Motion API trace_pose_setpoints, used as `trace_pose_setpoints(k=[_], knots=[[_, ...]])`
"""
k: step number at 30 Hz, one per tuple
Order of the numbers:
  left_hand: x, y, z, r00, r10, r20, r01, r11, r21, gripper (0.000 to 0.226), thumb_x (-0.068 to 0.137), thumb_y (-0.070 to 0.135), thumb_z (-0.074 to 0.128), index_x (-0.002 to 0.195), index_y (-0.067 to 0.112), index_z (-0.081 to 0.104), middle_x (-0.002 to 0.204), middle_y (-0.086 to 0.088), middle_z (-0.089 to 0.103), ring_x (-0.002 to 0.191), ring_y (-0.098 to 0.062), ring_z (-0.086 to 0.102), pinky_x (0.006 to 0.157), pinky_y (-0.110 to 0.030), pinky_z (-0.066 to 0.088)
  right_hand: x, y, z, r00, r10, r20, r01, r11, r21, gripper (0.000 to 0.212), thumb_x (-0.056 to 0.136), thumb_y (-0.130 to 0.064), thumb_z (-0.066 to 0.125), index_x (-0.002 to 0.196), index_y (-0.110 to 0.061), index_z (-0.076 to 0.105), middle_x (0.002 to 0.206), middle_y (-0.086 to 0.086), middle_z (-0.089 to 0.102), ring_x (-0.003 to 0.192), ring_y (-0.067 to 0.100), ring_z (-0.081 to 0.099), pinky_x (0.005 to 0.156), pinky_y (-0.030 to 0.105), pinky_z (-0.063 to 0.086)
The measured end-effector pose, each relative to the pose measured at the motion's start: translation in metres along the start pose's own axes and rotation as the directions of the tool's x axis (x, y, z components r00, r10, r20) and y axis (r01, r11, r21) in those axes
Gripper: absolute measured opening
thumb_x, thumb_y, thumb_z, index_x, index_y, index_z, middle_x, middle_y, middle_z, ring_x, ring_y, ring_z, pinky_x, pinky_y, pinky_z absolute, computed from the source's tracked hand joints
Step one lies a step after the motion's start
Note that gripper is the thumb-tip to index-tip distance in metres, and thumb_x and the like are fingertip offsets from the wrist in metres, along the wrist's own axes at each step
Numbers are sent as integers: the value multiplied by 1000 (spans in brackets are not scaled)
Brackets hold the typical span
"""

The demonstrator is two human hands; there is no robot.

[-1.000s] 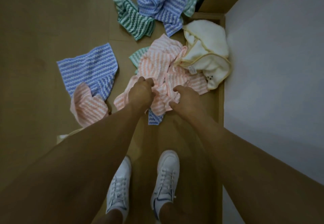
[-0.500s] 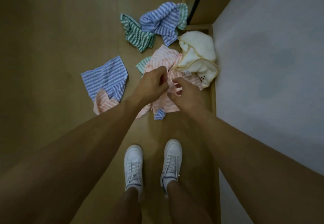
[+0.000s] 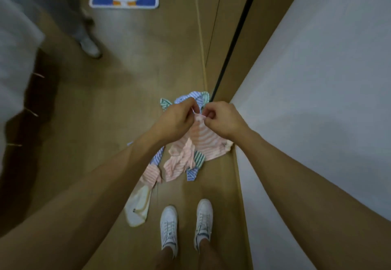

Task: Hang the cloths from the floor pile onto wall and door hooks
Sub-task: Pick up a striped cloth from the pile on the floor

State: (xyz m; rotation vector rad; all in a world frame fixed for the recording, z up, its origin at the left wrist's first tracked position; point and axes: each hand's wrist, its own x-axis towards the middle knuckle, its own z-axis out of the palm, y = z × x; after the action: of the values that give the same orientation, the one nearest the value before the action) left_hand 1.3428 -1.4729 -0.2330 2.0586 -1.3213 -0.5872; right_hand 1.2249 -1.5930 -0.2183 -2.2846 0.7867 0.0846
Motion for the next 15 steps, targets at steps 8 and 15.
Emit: trace_pose_setpoints(k=[8, 15], knots=[[-33, 118, -155, 993, 121, -12, -121, 991, 54, 10, 92, 20, 62, 96, 12, 65, 71, 5, 55, 64, -9, 50, 58, -26, 35, -65, -131, -108, 971, -152, -186, 142, 988, -67, 5, 81, -19, 58, 77, -19, 56, 70, -4, 55, 69, 16, 52, 57, 30, 35], [-81, 184, -250, 977, 152, -150, -115, 966, 230, 10, 94, 17, 55, 95, 11, 63, 94, -6, 65, 86, -23, 59, 77, -40, 48, -116, -231, -161, 874, -409, -263, 360, 907, -217, 17, 89, -27, 58, 73, -24, 53, 64, -12, 47, 63, 7, 45, 56, 28, 32]])
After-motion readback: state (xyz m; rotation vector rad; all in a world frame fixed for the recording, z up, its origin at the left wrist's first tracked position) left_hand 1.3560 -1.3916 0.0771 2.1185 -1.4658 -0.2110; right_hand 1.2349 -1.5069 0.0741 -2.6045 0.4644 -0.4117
